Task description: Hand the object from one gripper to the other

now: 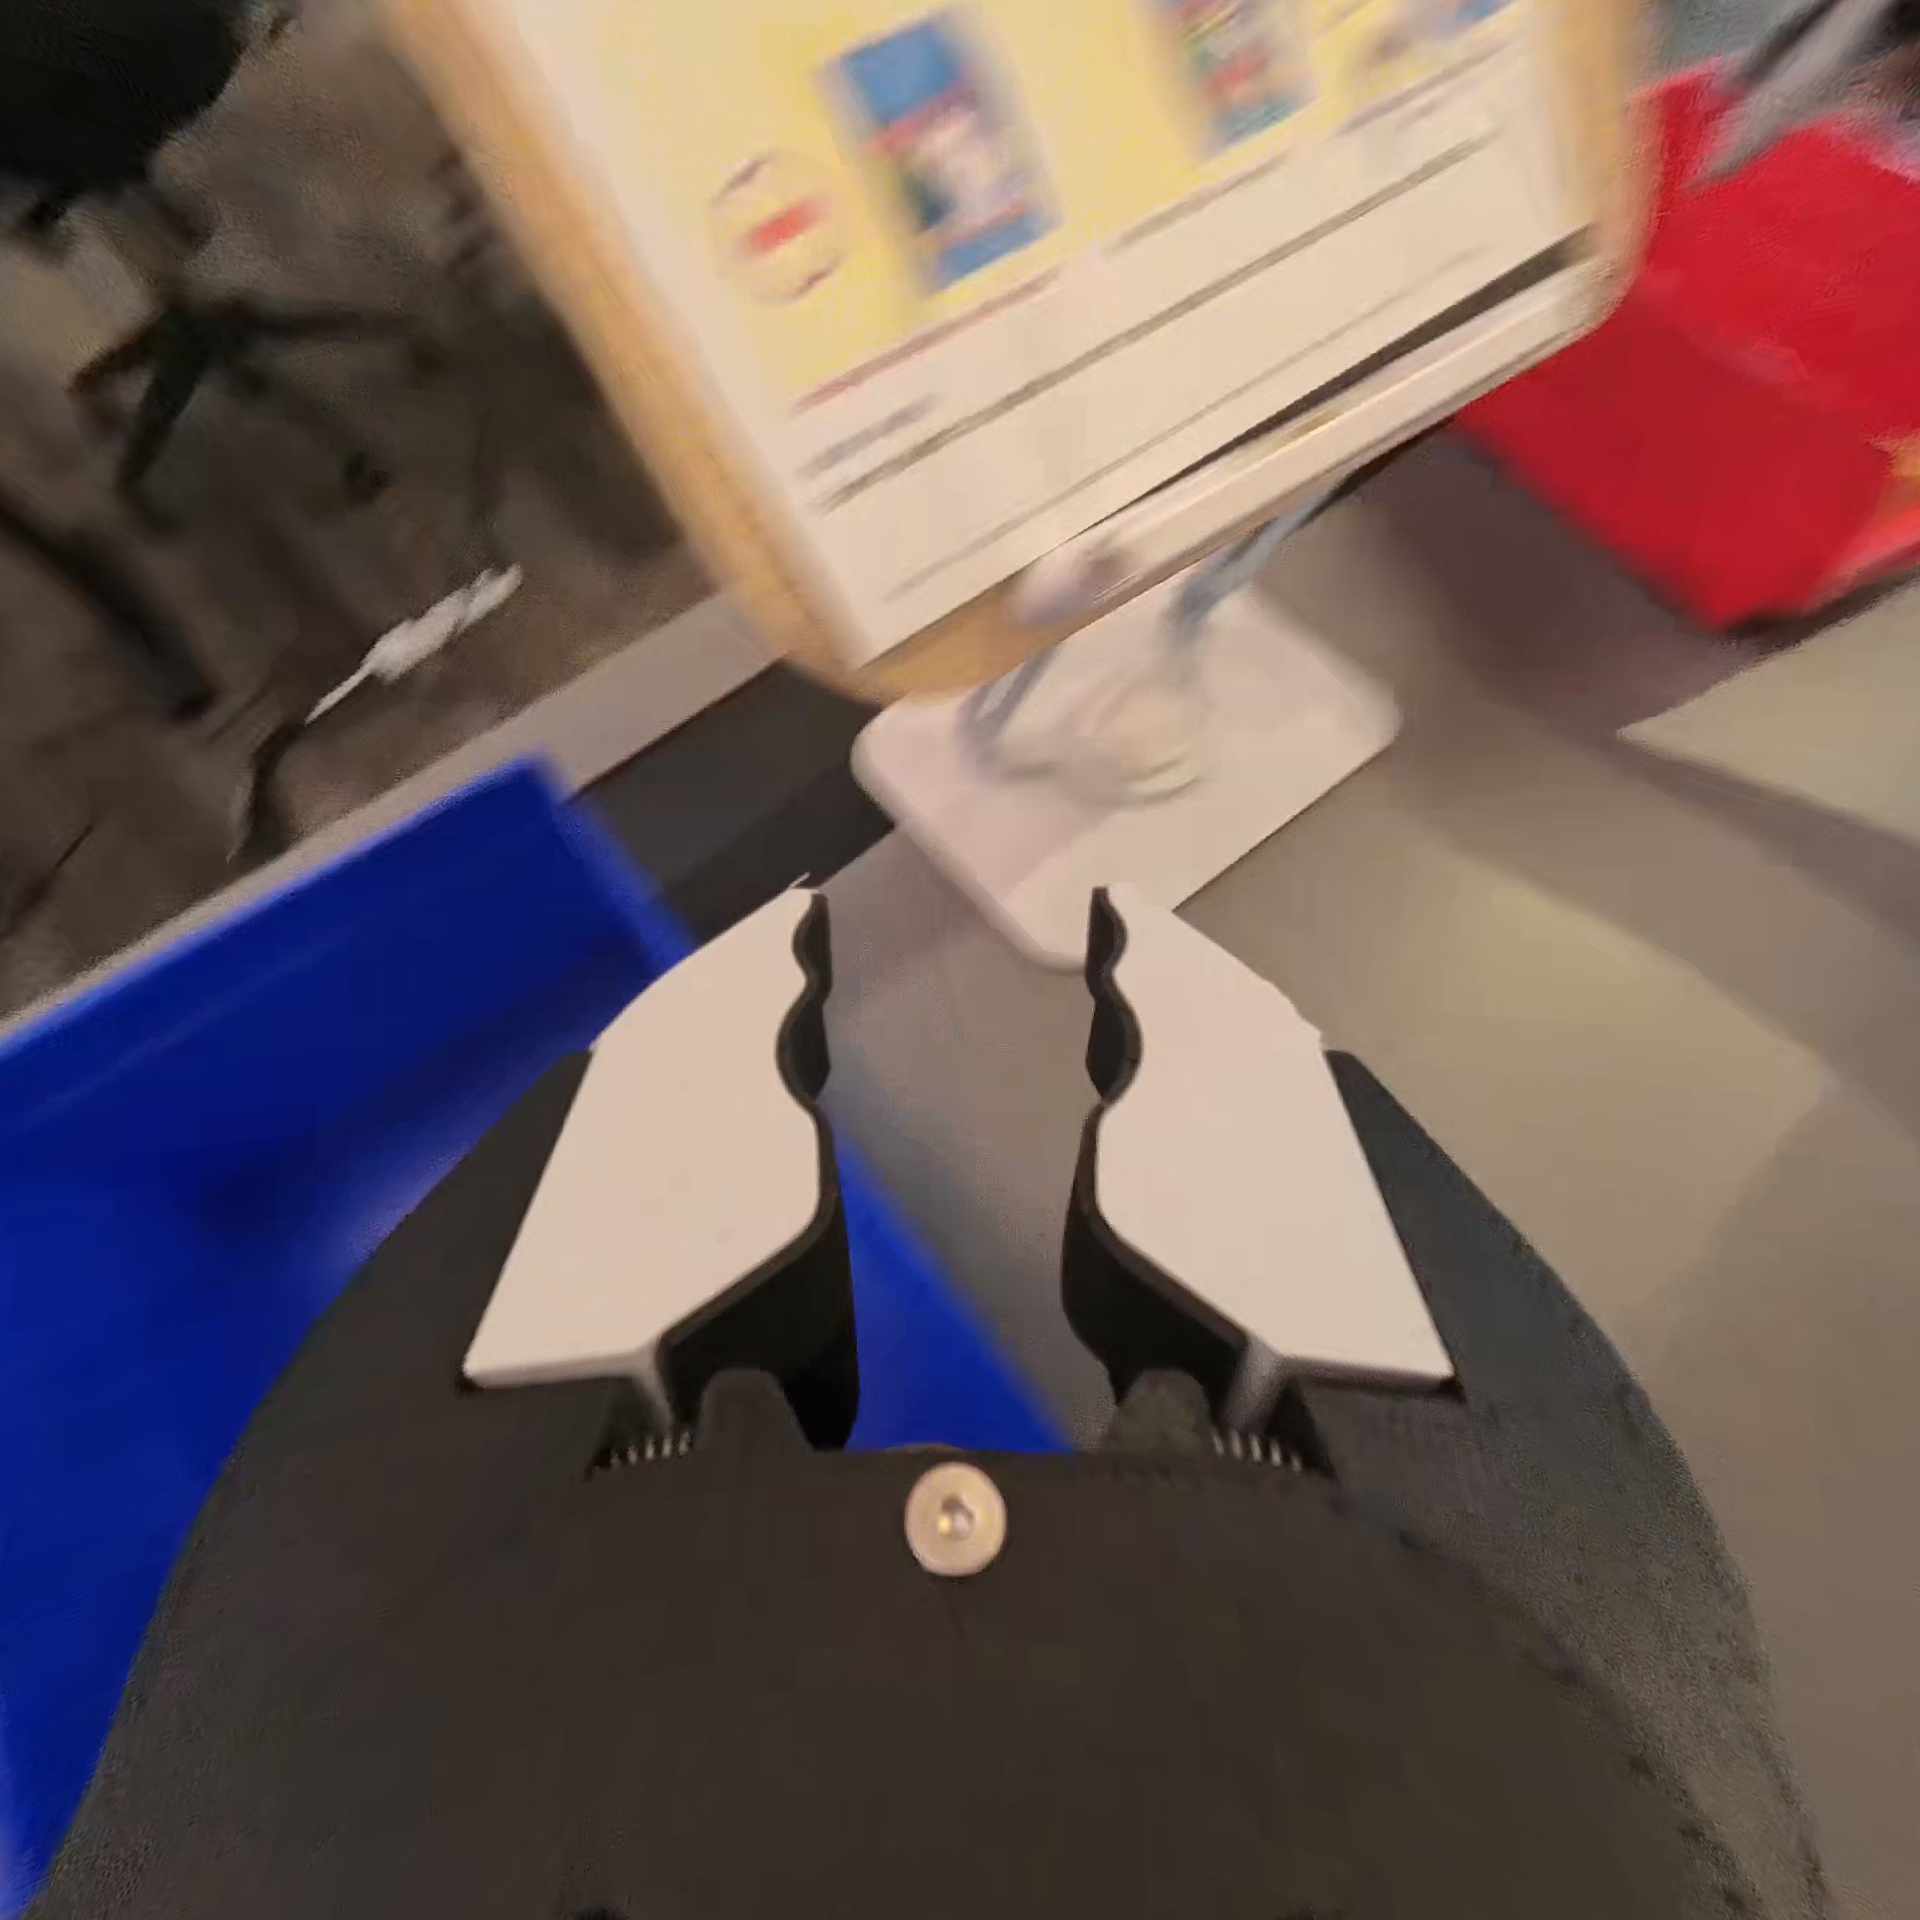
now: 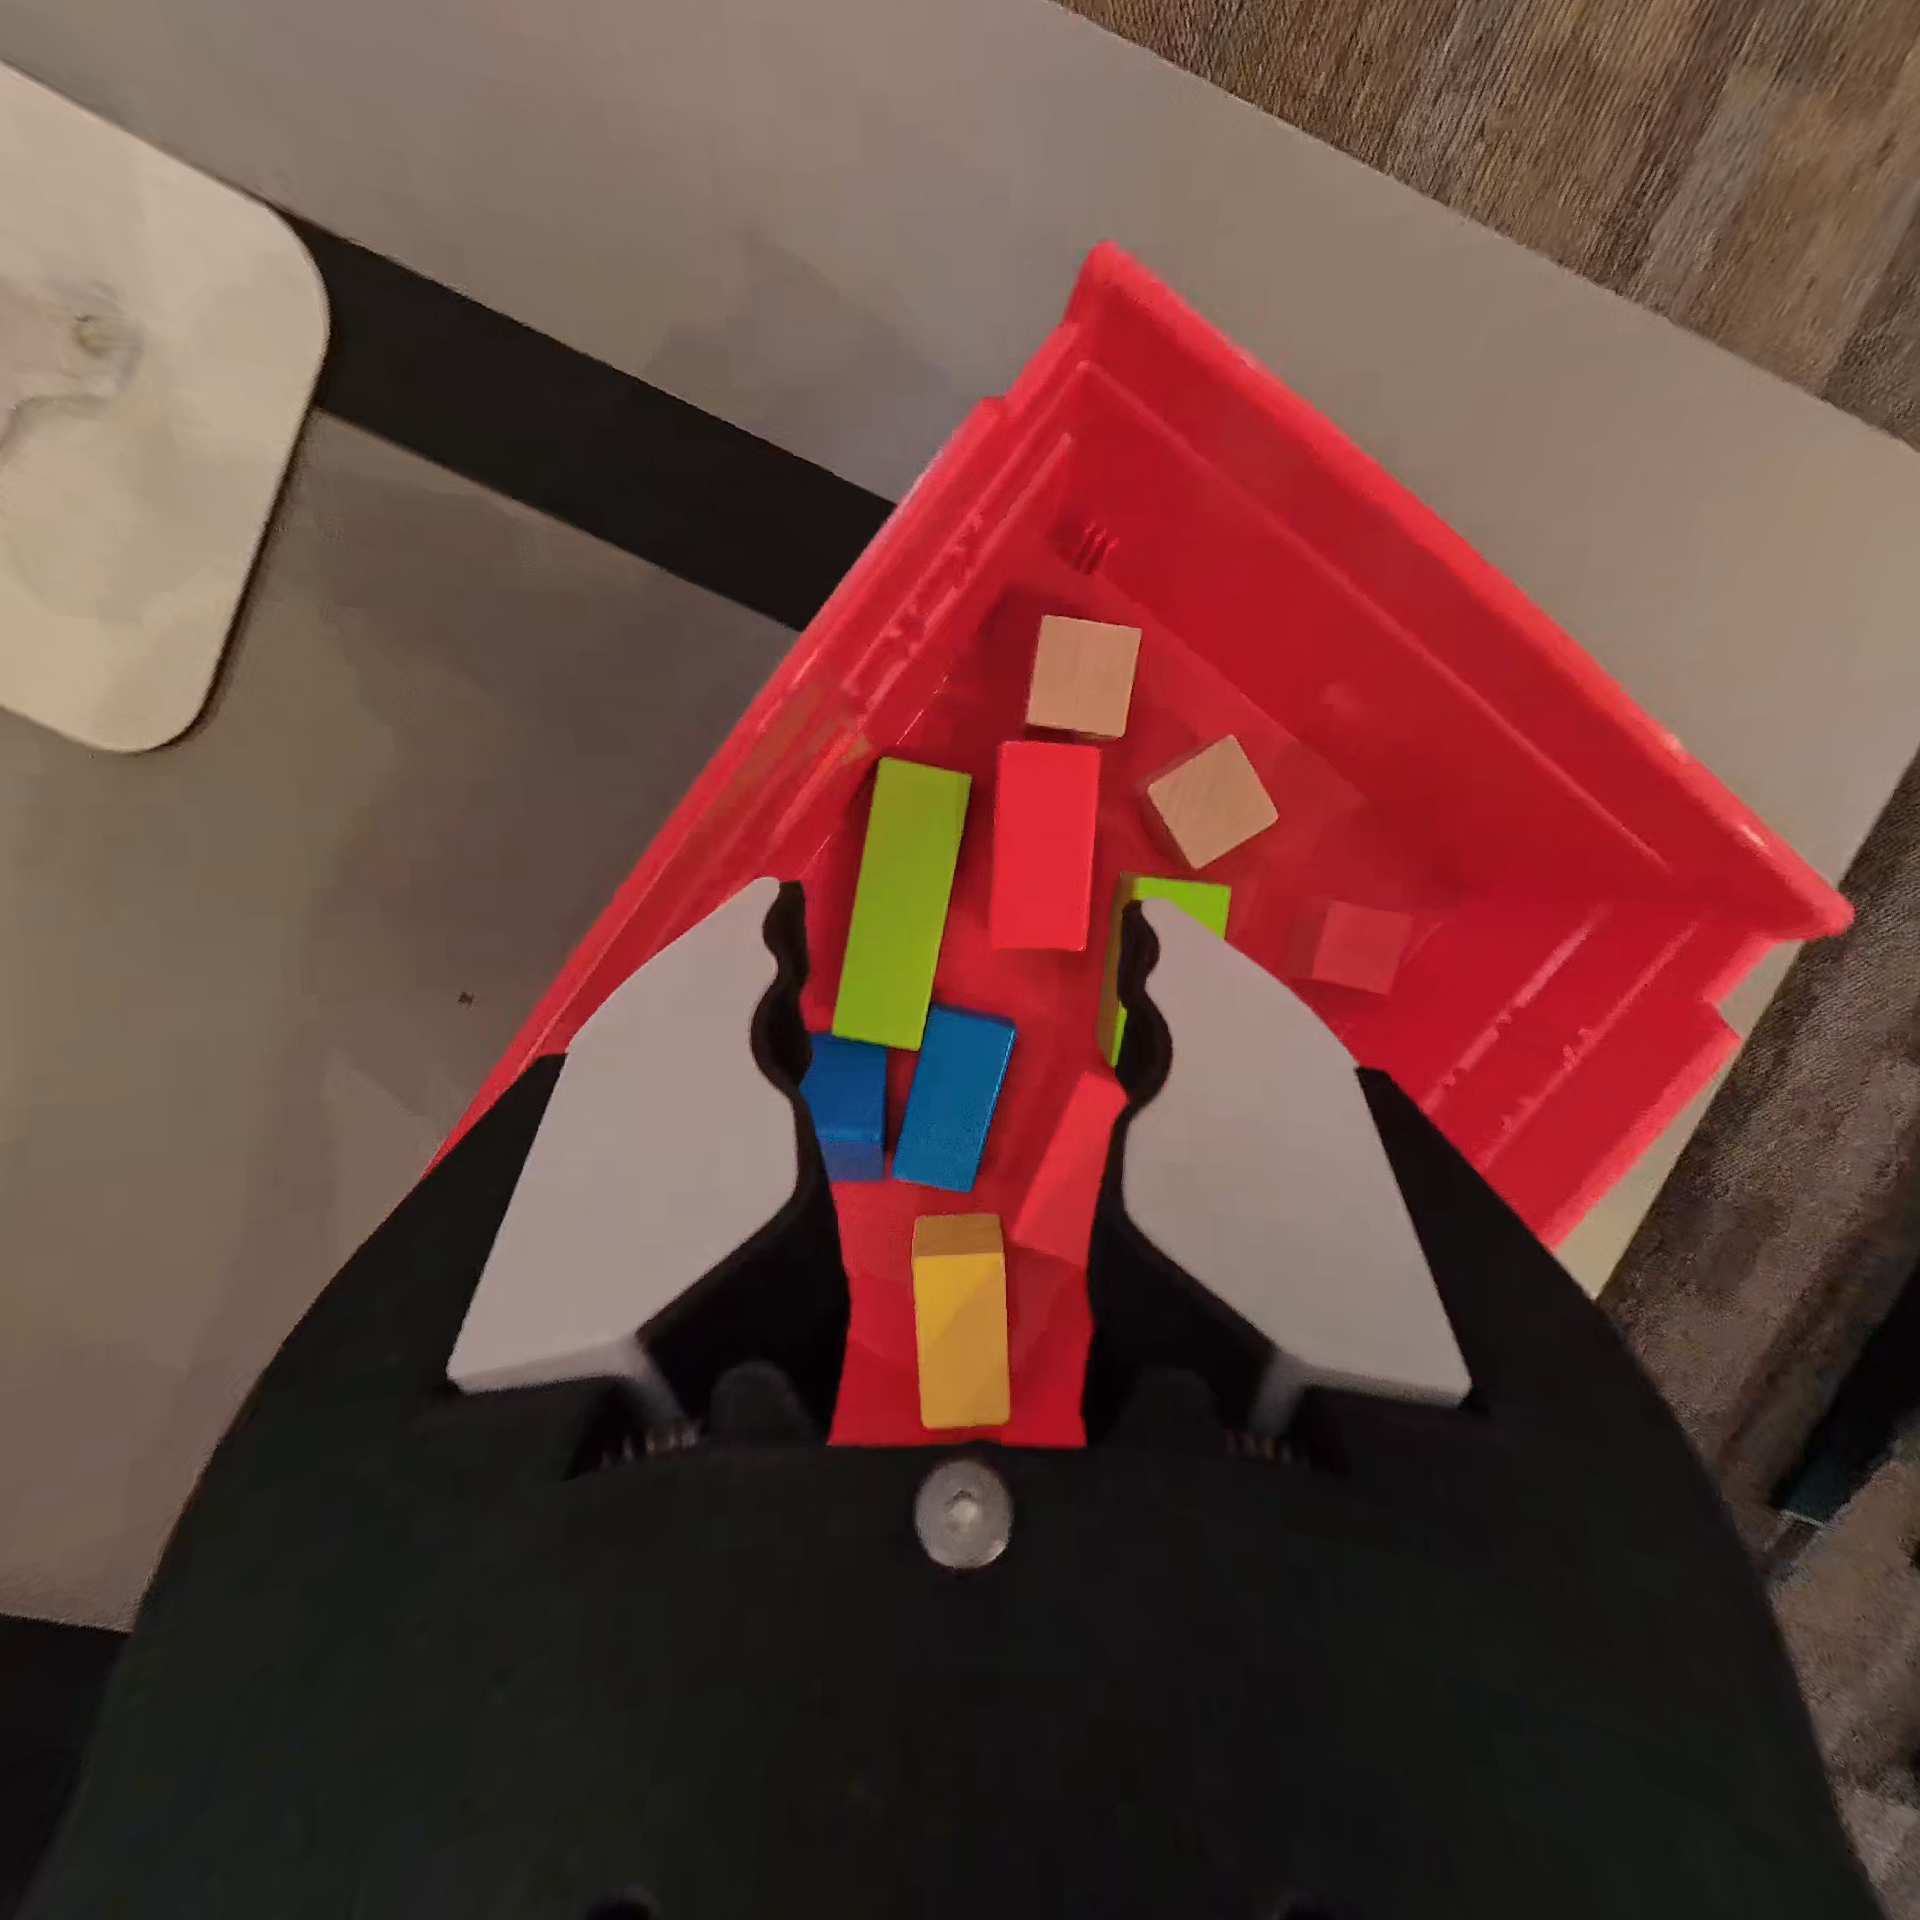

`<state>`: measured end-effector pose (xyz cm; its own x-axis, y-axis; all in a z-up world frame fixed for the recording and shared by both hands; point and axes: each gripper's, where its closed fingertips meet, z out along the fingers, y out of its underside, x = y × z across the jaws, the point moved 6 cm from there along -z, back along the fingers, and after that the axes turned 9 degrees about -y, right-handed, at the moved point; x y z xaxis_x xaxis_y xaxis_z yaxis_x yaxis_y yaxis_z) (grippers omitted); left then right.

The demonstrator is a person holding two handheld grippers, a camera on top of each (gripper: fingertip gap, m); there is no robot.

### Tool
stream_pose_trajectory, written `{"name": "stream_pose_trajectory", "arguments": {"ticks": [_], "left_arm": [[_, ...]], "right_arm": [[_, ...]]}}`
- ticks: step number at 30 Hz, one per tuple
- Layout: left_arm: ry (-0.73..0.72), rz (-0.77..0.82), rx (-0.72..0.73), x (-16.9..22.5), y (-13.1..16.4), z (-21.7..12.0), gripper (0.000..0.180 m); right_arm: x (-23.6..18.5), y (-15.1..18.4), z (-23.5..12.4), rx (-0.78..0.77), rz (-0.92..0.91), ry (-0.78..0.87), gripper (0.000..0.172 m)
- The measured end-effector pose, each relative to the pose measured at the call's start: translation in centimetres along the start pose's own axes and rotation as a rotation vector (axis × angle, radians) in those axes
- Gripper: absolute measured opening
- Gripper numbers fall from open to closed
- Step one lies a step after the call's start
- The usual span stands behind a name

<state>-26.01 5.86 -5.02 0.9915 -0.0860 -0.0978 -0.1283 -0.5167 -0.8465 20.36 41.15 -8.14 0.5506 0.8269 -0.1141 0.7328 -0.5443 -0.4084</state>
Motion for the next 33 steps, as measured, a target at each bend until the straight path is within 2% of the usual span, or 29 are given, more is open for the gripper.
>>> {"name": "stream_pose_trajectory", "arguments": {"ticks": [4, 6, 9, 13, 15, 16, 17, 18, 20, 23, 27, 29, 31, 33], "left_arm": [[-0.181, -0.064, -0.364, -7.3, 6.0, -1.3, 0.050], [-0.217, -0.112, -0.550, -9.4, 9.5, -1.3, 0.052], [-0.242, -0.174, -0.715, -10.5, 13.3, -0.7, 0.055], [-0.247, -0.290, -0.821, -11.1, 16.5, 0.9, 0.056], [-0.327, -0.298, -0.809, -12.0, 16.9, 1.1, 0.050], [-0.329, -0.322, -0.812, -12.2, 17.0, 1.2, 0.053], [-0.341, -0.331, -0.813, -12.4, 16.9, 1.2, 0.047], [-0.355, -0.325, -0.829, -12.6, 17.0, 1.2, 0.044], [-0.356, -0.290, -0.879, -12.2, 16.9, 1.0, 0.050], [-0.396, -0.261, -0.863, -12.2, 16.3, 0.8, 0.050], [-0.392, -0.237, -0.964, -12.3, 17.8, 1.4, 0.057], [-0.361, -0.250, -0.967, -12.0, 18.3, 1.9, 0.050], [-0.363, -0.251, -0.955, -12.1, 18.5, 2.0, 0.032], [-0.357, -0.243, -0.927, -12.1, 18.6, 2.0, 0.031]], "right_arm": [[-3.3, 1.6, -1.6, 0.050, -0.077, -0.002, 0.054], [-4.9, 2.4, -1.9, 0.053, -0.121, 0.008, 0.053], [-7.3, 3.2, -2.3, 0.074, -0.172, -0.011, 0.052], [-9.8, 3.8, -2.7, 0.085, -0.238, -0.008, 0.051], [-10.8, 4.0, -3.1, 0.098, -0.266, -0.013, 0.051], [-11.2, 4.0, -3.3, 0.106, -0.279, -0.011, 0.051], [-11.5, 4.1, -3.4, 0.108, -0.289, -0.005, 0.050], [-11.8, 4.2, -3.5, 0.107, -0.298, 0.000, 0.050], [-12.1, 4.3, -3.8, 0.116, -0.311, 0.000, 0.051], [-12.4, 4.6, -4.0, 0.128, -0.319, -0.002, 0.050], [-12.9, 4.7, -3.8, 0.133, -0.338, -0.015, 0.049], [-13.1, 4.8, -3.8, 0.134, -0.347, -0.015, 0.048], [-13.3, 4.8, -3.8, 0.140, -0.354, -0.017, 0.048], [-13.7, 4.9, -3.9, 0.146, -0.368, -0.015, 0.047]]}}
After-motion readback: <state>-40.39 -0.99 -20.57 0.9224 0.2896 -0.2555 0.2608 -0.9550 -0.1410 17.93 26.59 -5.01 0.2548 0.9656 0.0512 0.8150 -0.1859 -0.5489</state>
